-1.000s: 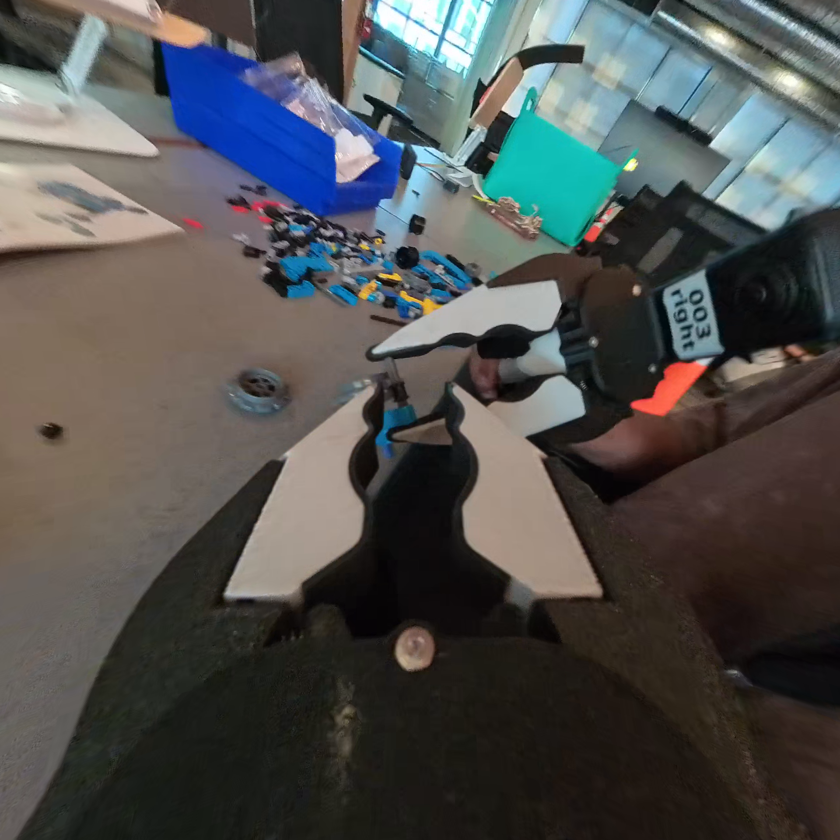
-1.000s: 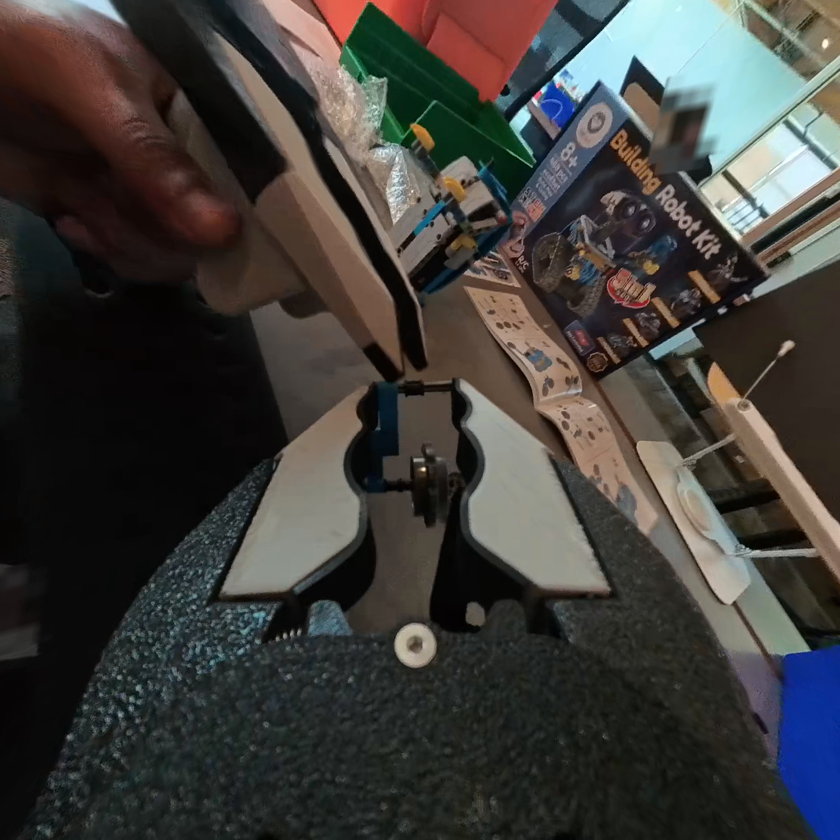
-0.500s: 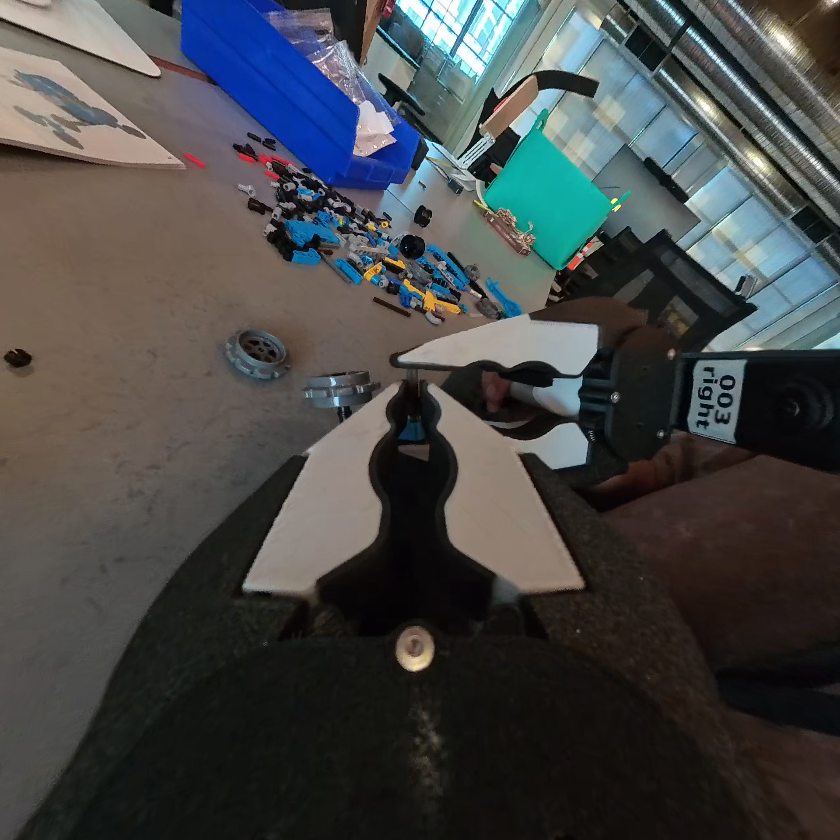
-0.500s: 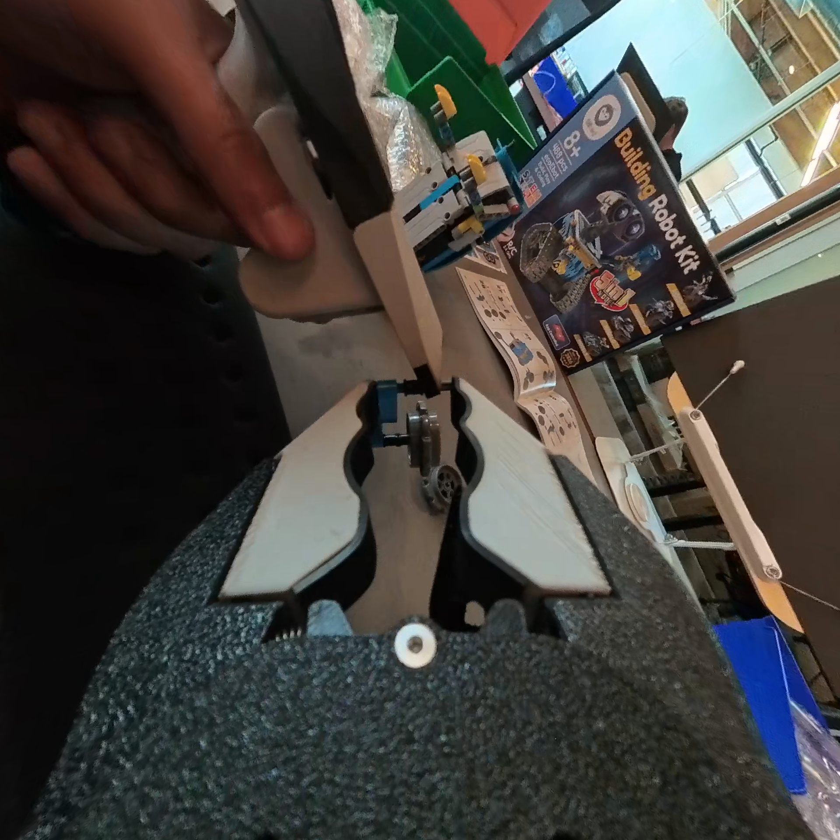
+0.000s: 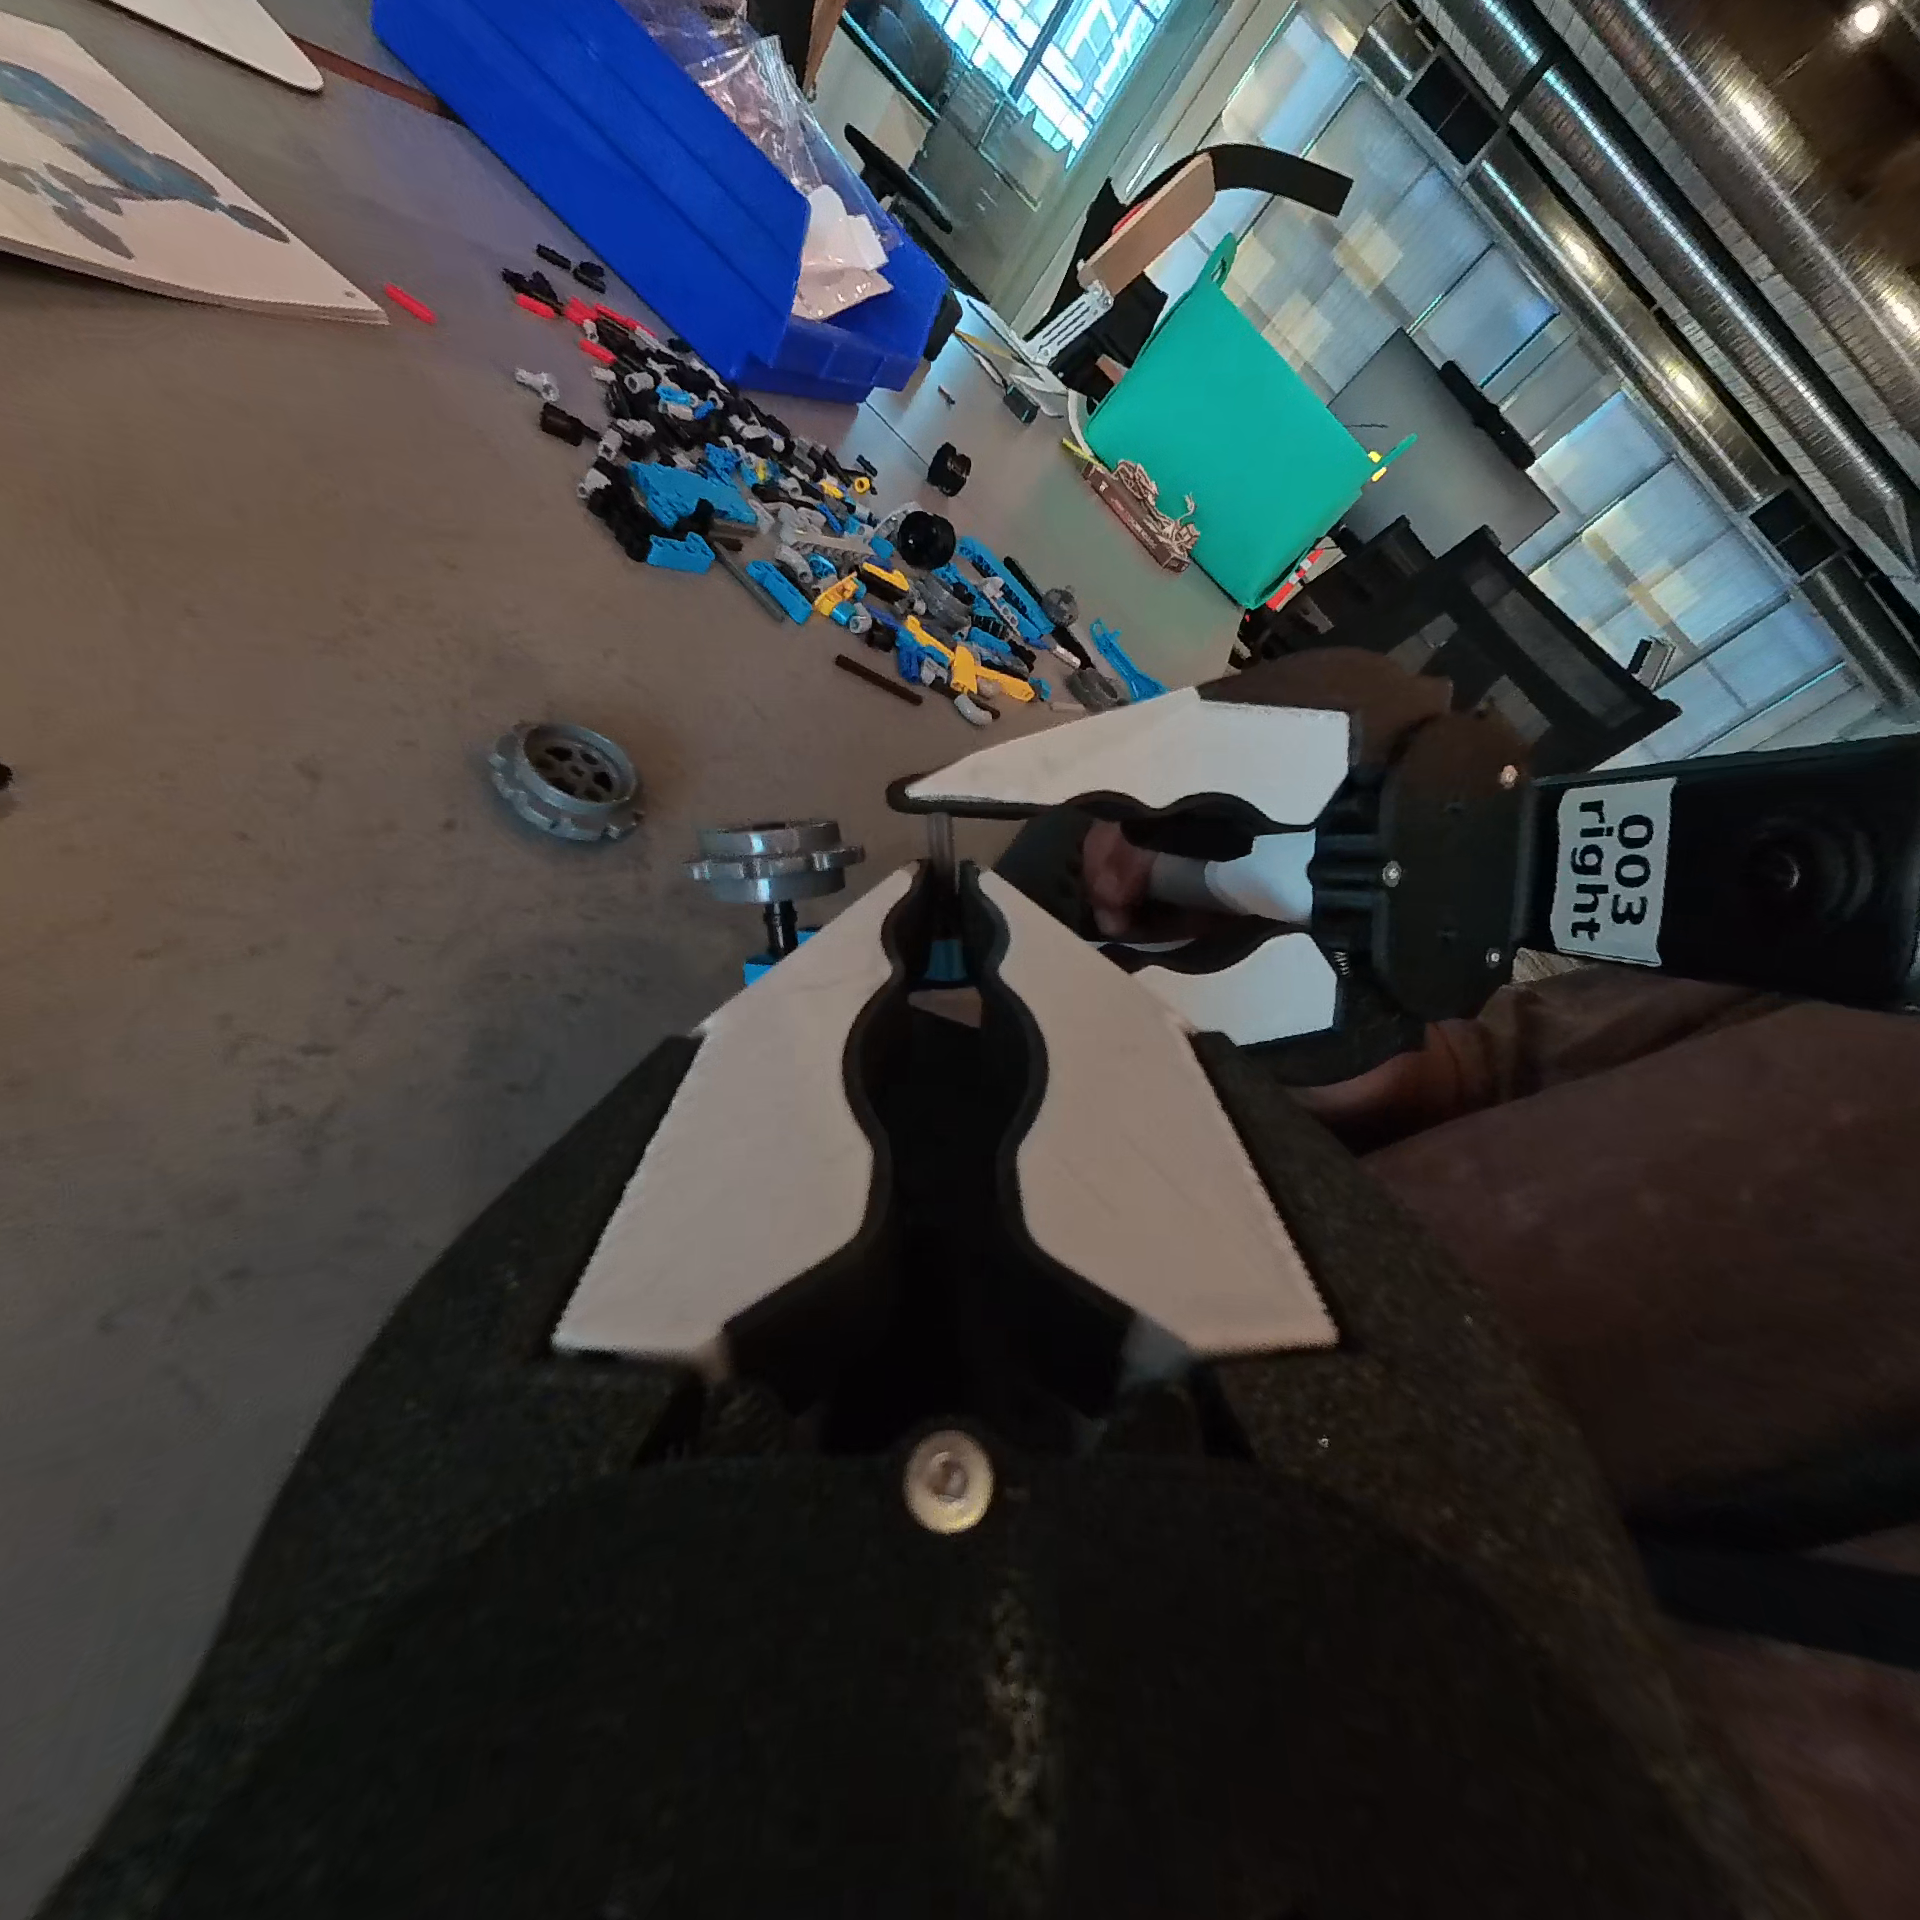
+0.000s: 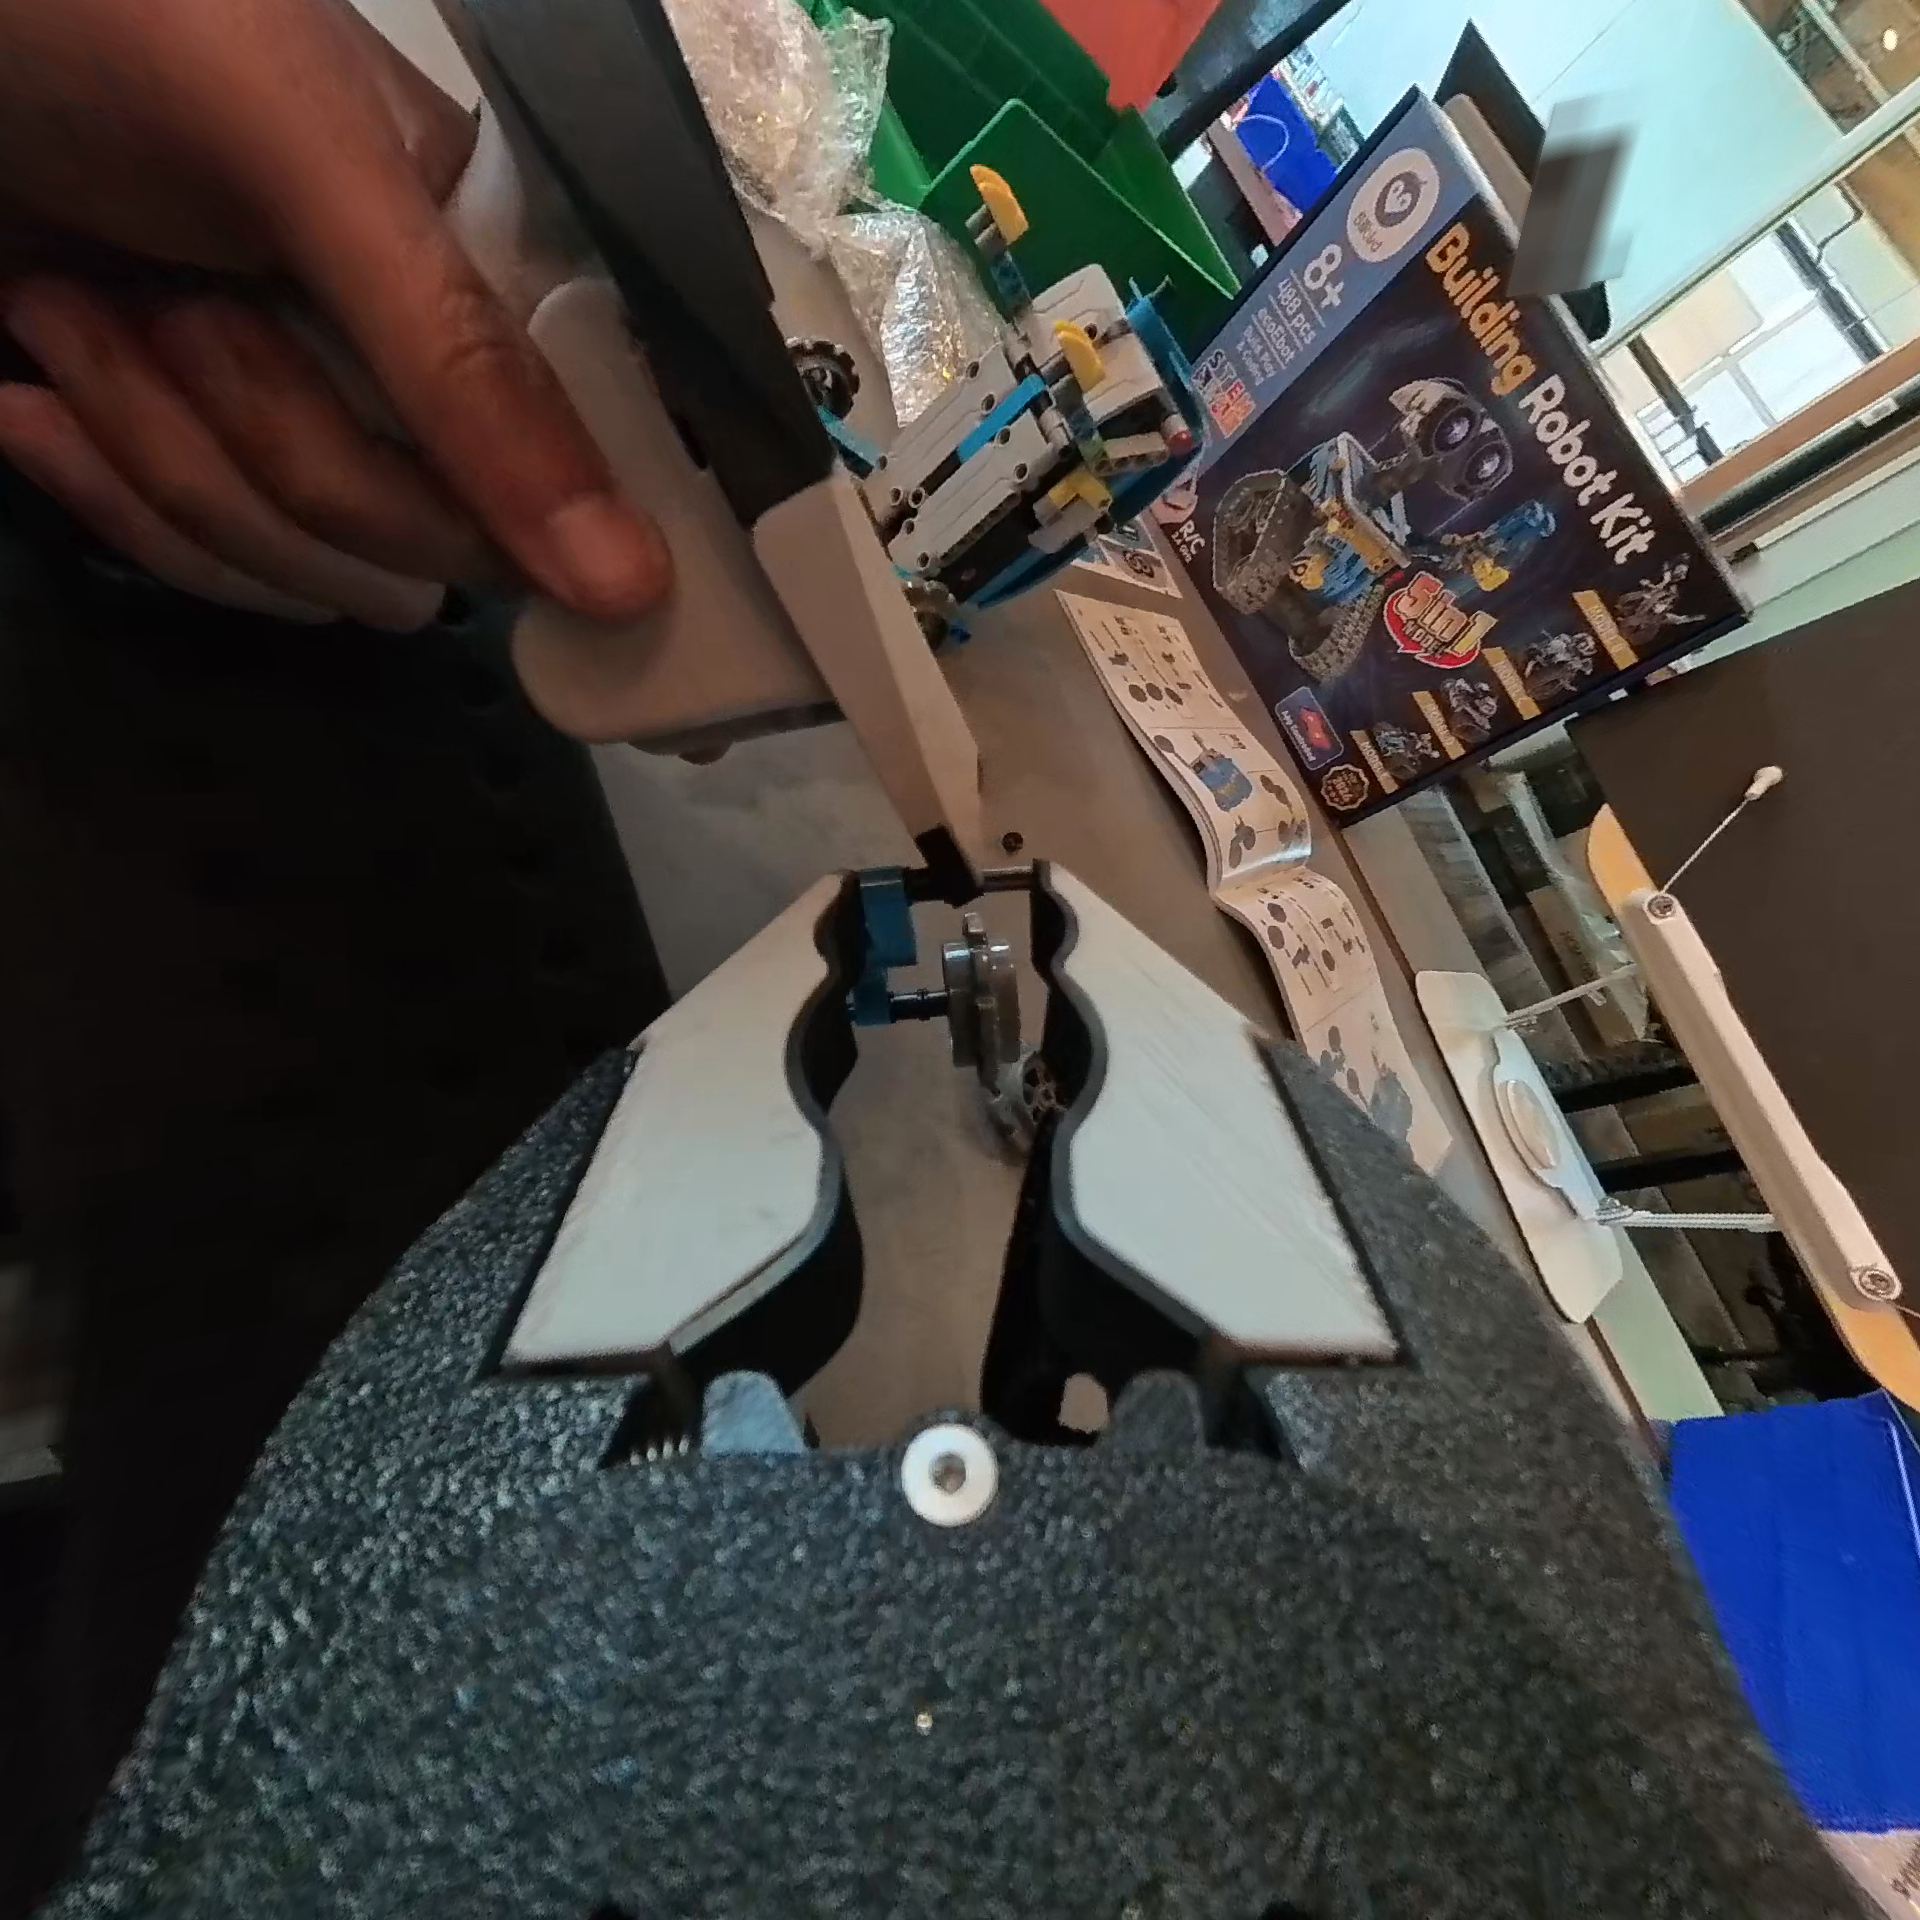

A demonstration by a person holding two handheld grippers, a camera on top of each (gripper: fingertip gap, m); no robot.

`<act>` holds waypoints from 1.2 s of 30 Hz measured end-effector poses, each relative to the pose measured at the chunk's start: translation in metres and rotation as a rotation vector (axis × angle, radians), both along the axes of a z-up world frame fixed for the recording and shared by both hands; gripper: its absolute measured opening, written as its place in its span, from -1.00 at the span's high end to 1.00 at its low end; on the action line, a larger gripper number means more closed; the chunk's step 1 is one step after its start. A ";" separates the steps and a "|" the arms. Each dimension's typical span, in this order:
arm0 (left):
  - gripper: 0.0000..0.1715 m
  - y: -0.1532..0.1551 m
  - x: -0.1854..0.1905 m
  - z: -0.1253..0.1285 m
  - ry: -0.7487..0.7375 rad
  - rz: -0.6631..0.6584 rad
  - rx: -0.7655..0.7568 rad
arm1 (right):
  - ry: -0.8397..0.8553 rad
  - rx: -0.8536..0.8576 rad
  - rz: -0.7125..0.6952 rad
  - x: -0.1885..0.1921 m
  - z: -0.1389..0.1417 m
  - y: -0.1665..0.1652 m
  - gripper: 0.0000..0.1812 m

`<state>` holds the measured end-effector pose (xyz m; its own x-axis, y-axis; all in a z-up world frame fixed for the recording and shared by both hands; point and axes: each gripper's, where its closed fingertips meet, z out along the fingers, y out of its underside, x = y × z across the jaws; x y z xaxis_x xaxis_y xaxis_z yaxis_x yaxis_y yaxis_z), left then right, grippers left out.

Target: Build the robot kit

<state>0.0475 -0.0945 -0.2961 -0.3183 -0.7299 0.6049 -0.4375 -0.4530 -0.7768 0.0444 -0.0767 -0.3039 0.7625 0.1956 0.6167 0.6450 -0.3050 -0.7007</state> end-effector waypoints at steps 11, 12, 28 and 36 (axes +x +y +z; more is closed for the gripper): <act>0.75 0.022 -0.012 0.035 -0.230 0.023 -0.068 | 0.259 0.095 -0.037 0.011 0.017 0.001 0.65; 0.75 0.025 -0.014 0.038 -0.268 0.040 -0.016 | 0.369 0.095 -0.022 0.011 0.018 0.001 0.65; 0.64 -0.005 0.003 0.019 -0.310 0.166 0.760 | 1.001 0.094 0.072 0.013 0.034 -0.004 0.64; 0.90 -0.002 0.002 0.024 -0.323 0.168 0.660 | 1.144 0.074 0.215 0.005 0.043 -0.011 0.56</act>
